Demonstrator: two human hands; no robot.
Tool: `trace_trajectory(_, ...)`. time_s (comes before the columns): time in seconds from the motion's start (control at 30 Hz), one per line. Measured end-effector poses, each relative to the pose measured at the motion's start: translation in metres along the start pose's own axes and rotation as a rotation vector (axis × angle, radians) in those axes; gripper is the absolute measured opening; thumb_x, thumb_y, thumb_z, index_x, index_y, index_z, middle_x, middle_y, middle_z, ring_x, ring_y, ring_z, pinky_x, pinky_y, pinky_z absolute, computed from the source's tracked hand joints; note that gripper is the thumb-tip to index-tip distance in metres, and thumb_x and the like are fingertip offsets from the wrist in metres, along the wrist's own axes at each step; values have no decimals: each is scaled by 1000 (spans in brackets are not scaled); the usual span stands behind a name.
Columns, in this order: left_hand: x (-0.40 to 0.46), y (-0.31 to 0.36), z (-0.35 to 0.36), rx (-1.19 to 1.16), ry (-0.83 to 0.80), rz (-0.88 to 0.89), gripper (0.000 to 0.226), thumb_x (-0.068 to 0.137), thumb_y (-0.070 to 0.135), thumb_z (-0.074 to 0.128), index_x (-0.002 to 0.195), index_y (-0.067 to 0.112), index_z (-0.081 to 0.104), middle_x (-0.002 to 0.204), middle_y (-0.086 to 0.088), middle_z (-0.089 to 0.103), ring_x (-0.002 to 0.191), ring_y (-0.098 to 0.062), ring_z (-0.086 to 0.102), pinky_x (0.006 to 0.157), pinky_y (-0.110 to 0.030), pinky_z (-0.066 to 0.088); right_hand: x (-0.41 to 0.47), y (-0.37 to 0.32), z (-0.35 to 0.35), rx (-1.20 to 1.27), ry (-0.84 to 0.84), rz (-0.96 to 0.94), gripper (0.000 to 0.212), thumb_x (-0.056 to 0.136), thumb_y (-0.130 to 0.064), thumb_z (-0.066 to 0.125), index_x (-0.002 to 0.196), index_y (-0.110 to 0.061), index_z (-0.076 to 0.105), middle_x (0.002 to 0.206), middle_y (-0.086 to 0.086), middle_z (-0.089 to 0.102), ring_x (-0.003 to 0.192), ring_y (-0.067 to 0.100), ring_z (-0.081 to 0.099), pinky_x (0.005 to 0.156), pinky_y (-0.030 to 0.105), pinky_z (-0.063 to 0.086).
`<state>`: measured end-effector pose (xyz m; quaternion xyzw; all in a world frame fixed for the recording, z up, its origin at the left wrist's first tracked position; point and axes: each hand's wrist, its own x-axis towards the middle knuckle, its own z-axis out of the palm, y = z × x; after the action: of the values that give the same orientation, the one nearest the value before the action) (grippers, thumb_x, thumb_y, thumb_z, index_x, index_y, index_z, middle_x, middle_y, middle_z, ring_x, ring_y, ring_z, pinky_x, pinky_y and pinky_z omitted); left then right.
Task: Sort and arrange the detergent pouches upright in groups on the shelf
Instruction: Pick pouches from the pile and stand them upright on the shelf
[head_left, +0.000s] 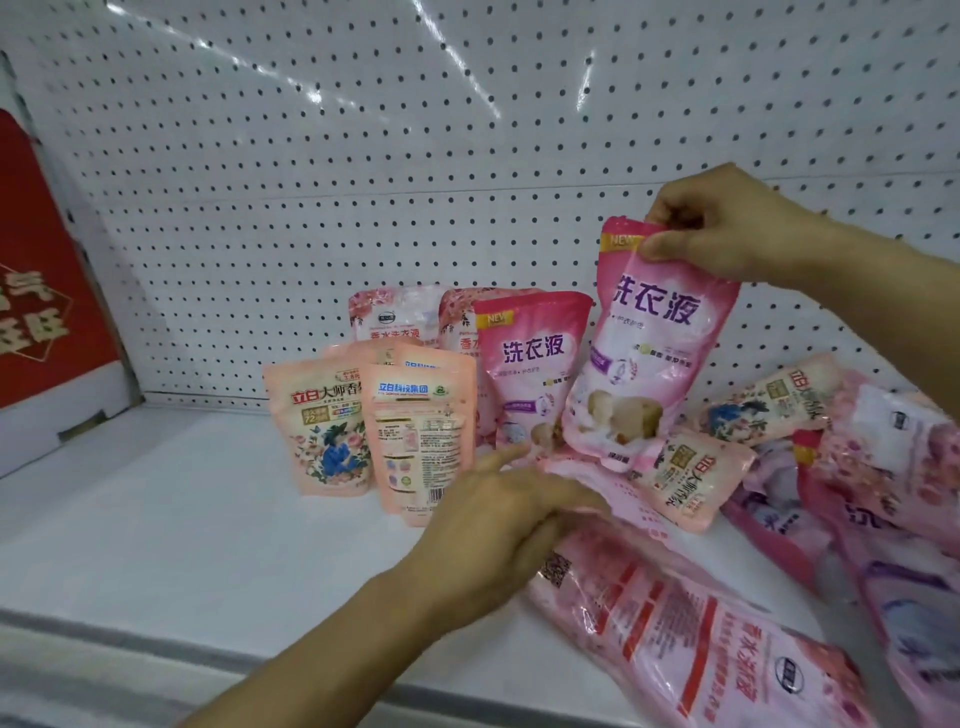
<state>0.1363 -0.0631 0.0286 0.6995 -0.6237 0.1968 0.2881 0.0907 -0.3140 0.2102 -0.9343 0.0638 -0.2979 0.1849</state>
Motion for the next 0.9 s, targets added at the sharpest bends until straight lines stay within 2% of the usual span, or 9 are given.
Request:
trace_trajectory(0.07, 4, 2, -6, -171, 234, -119, 22, 97, 28, 51, 105, 31, 71, 102, 21, 72, 90, 4, 66, 90, -18, 48, 0, -4, 3, 19, -7, -14, 7, 86, -15, 70, 84, -11, 65, 75, -3, 63, 63, 9, 57, 55, 22, 42)
trace_trajectory(0.13, 8, 8, -19, -330, 426, -227, 21, 98, 27, 52, 93, 35, 71, 90, 26, 69, 81, 9, 63, 72, -10, 46, -1, -9, 8, 34, -20, -53, 7, 85, -14, 71, 84, -10, 66, 74, -4, 62, 62, 8, 55, 56, 21, 42)
trace_trajectory(0.27, 12, 12, -49, -578, 717, -483, 20, 92, 34, 52, 81, 27, 68, 72, 12, 68, 68, 1, 58, 63, -19, 50, 0, -20, 28, -16, -89, -140, 9, 85, -17, 72, 82, -14, 64, 75, -8, 60, 66, 10, 55, 61, 25, 44)
trace_trajectory(0.37, 7, 3, -72, -549, 735, -579, 22, 97, 23, 55, 79, 19, 68, 73, -4, 67, 66, -13, 60, 59, -32, 53, 5, -26, 49, -107, -132, -180, 12, 85, -26, 71, 79, -24, 60, 79, -12, 60, 76, 15, 58, 74, 36, 50)
trace_trajectory(0.43, 1, -4, -86, -512, 735, -627, 22, 98, 19, 55, 81, 17, 69, 71, -2, 70, 64, -12, 64, 58, -28, 56, 4, -30, 64, -151, -150, -189, 11, 86, -31, 68, 82, -26, 59, 81, -13, 60, 83, 16, 60, 74, 35, 49)
trace_trajectory(0.57, -11, -19, -111, -406, 796, -700, 21, 99, 21, 55, 85, 21, 71, 70, 5, 72, 61, -3, 66, 56, -21, 56, -2, -38, 96, -190, -158, -235, 11, 88, -36, 65, 88, -27, 60, 85, -12, 62, 82, 14, 58, 66, 28, 39)
trace_trajectory(0.8, -16, -58, -138, -284, 936, -763, 20, 100, 22, 56, 89, 24, 73, 81, 5, 75, 74, -10, 70, 69, -34, 62, 2, -58, 104, -244, -216, -213, 11, 89, -32, 65, 92, -22, 62, 91, -4, 66, 84, 19, 60, 73, 36, 51)
trace_trajectory(0.9, -25, -73, -121, -339, 961, -819, 20, 100, 21, 55, 96, 16, 74, 85, 0, 76, 76, -12, 72, 66, -30, 60, -4, -58, 106, -247, -194, -203, 10, 88, -33, 64, 92, -25, 61, 91, -5, 66, 83, 19, 60, 73, 37, 51)
